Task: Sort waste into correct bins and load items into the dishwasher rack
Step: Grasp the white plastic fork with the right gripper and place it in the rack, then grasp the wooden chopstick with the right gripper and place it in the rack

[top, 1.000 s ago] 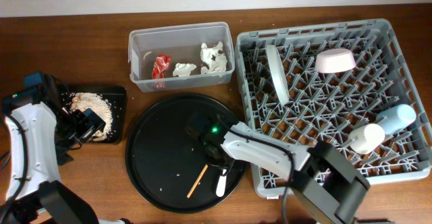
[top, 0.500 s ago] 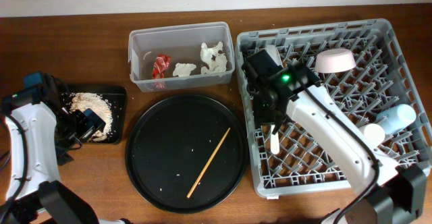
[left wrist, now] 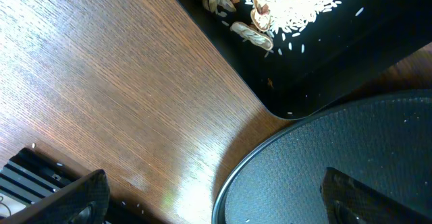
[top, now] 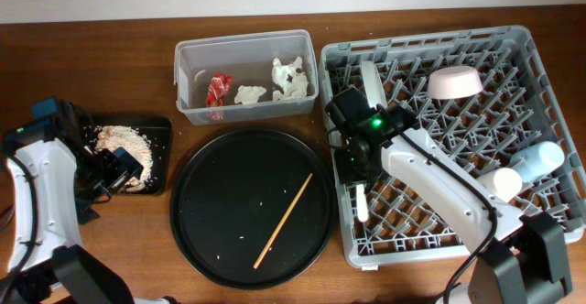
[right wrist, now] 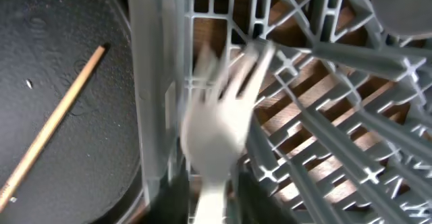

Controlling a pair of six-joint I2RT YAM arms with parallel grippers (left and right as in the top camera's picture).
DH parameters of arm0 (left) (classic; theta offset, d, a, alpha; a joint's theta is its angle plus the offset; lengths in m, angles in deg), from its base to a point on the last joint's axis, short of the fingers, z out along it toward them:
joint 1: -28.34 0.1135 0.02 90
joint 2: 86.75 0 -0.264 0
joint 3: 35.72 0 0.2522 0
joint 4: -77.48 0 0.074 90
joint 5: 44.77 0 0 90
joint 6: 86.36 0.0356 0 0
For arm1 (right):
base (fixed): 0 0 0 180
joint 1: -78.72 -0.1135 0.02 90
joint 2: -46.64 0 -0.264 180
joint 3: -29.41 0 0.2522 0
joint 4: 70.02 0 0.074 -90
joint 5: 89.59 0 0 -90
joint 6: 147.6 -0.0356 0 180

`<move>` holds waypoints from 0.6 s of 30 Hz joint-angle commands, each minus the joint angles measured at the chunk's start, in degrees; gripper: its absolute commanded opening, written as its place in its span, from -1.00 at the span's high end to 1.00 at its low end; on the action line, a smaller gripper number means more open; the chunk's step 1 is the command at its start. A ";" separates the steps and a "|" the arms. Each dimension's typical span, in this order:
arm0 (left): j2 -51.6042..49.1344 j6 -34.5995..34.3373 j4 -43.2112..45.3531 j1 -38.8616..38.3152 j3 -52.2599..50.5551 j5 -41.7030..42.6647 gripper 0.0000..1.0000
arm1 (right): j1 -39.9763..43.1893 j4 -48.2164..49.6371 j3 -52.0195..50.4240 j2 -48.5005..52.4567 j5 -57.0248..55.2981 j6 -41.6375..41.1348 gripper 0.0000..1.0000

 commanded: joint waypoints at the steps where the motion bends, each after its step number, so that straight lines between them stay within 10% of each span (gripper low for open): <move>1: -0.02 0.70 -0.07 0.15 0.11 -0.39 -0.99 | 0.09 -0.07 -0.17 -0.46 0.35 0.24 0.06; 8: -0.02 0.70 0.15 0.15 0.11 -0.37 -0.99 | -3.52 -6.10 15.96 -5.46 8.37 -7.37 -0.03; 14: -0.02 0.70 0.13 0.15 0.11 -0.37 -0.99 | -20.09 -4.00 14.93 8.39 7.67 -43.54 -0.03; 18: -0.02 0.70 0.11 0.15 0.11 -0.37 -0.99 | -20.44 -1.53 14.93 20.24 11.58 -49.57 -0.02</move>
